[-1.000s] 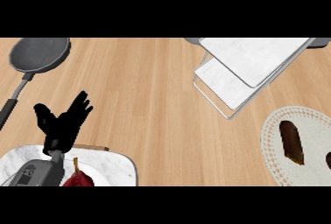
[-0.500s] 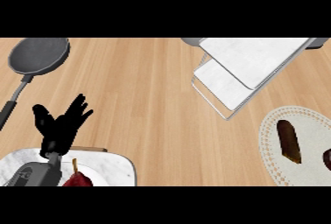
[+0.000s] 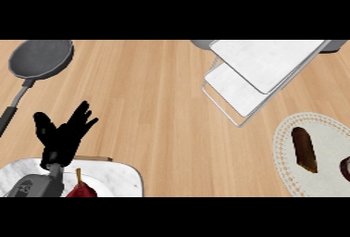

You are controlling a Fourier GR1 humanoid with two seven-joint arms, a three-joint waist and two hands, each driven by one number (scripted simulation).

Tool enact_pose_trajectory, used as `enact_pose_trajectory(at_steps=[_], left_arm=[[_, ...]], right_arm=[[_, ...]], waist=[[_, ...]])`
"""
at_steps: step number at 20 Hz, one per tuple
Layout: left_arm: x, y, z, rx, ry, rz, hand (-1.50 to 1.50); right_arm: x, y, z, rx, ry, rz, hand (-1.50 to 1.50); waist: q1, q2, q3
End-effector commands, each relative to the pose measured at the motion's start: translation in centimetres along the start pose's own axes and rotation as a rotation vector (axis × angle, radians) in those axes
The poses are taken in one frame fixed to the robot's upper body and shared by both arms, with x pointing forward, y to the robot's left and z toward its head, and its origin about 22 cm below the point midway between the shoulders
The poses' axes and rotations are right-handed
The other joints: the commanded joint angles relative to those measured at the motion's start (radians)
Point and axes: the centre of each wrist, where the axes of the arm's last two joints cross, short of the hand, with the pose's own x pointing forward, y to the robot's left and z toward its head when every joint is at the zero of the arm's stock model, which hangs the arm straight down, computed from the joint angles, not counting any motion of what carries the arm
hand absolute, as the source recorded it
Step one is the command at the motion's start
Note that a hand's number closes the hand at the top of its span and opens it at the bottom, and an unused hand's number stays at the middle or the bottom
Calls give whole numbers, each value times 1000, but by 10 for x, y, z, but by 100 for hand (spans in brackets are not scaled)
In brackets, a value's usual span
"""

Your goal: Pick the cupcake from the placemat and place it in the tiered shelf

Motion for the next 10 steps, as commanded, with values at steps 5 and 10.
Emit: enact_pose_trajectory(at_steps=[5, 10], left_arm=[[-16, 2, 12, 10, 86, 4, 0], [-19, 8, 8, 24, 96, -7, 0]], right_arm=[[-21, 23, -2, 210, -26, 47, -150], [-38, 36, 19, 220, -39, 89, -150]], waist=[[13, 5, -7], [-13, 2, -8]])
